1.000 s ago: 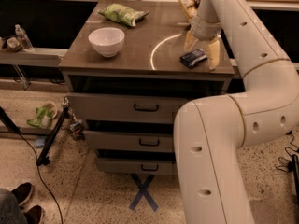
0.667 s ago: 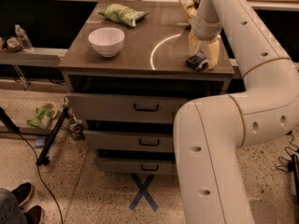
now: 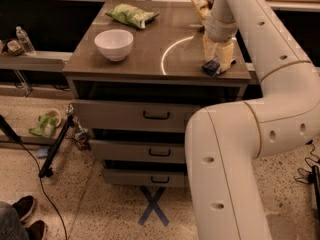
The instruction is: Move rxbar blueberry near green jalapeno chip bag
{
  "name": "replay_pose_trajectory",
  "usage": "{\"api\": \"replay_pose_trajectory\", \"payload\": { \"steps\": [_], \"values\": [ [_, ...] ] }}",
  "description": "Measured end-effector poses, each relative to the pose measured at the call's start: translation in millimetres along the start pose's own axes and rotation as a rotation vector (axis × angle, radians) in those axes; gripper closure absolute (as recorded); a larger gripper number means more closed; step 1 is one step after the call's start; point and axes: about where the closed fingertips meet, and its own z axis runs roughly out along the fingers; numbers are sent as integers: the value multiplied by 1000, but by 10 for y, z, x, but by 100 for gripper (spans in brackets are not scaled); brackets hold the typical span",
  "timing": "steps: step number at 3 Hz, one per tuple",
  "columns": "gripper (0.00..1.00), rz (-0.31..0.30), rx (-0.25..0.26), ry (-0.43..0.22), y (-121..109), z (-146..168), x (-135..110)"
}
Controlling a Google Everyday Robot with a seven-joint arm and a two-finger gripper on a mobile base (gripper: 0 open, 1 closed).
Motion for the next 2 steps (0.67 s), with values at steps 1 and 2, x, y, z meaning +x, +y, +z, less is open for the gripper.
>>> {"api": "replay_pose_trajectory", "payload": {
  "steps": [1,2],
  "values": [
    [100,0,0,0,1,-8,-5],
    [100,0,1,0,1,-16,-7]
  ]
}}
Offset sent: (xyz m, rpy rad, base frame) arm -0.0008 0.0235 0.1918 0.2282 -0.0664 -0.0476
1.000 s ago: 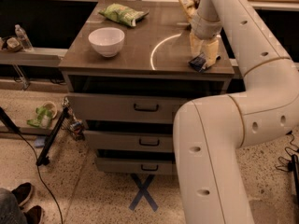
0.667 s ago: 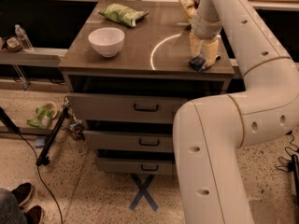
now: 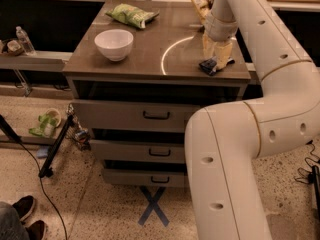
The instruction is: Move rxbar blueberry near green jalapeno chip bag
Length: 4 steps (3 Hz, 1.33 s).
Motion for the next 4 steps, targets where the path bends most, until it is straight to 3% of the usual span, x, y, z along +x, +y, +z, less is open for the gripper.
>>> {"api": "replay_pose_trajectory", "payload": {
  "steps": [1,2,3,4],
  "values": [
    [100,0,0,0,-4,-18,0],
    [100,43,275,-52,-389,-924,-247],
    [100,90,501,-106,-653,-1805,-510],
    [100,90,501,-106,-653,-1805,-510]
  ]
}}
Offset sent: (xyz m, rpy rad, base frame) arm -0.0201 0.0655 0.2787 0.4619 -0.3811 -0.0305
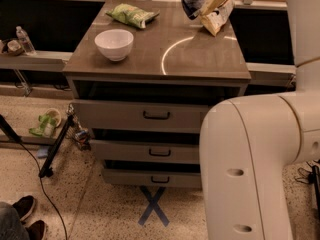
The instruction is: Move rxbar blueberry near green jalapeno chip bag
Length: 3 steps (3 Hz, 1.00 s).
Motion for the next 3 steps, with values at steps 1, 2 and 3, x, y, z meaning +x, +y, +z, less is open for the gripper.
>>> {"api": "replay_pose_trajectory", "payload": {
  "steps": [1,2,3],
  "values": [
    [100,13,48,11,-175,139,6],
    [100,40,81,65,-383,458,58],
    [100,70,140,132,-606,774,180]
  ]
}}
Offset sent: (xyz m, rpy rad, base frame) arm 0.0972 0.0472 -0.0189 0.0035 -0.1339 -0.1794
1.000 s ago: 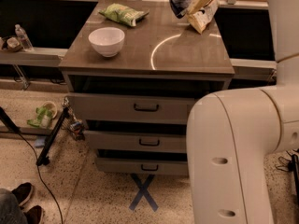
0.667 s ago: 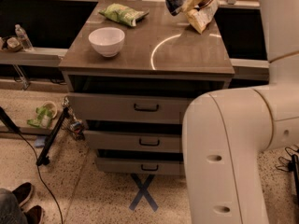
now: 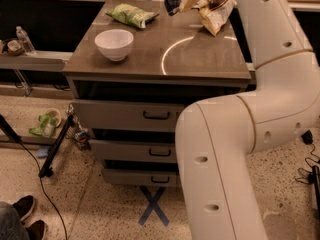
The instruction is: Move rxbar blueberry near green jalapeno chip bag
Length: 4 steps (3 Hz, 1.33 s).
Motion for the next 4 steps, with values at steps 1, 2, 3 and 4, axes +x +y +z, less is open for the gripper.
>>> {"api": "replay_pose_trajectory", "payload": {
  "steps": [1,2,3,4],
  "values": [
    [100,30,46,36,-104,197,44],
    [100,91,92,30,-128,420,81],
    [100,134,130,17,-125,516,85],
    [100,187,178,-24,-129,611,-19]
  ]
}}
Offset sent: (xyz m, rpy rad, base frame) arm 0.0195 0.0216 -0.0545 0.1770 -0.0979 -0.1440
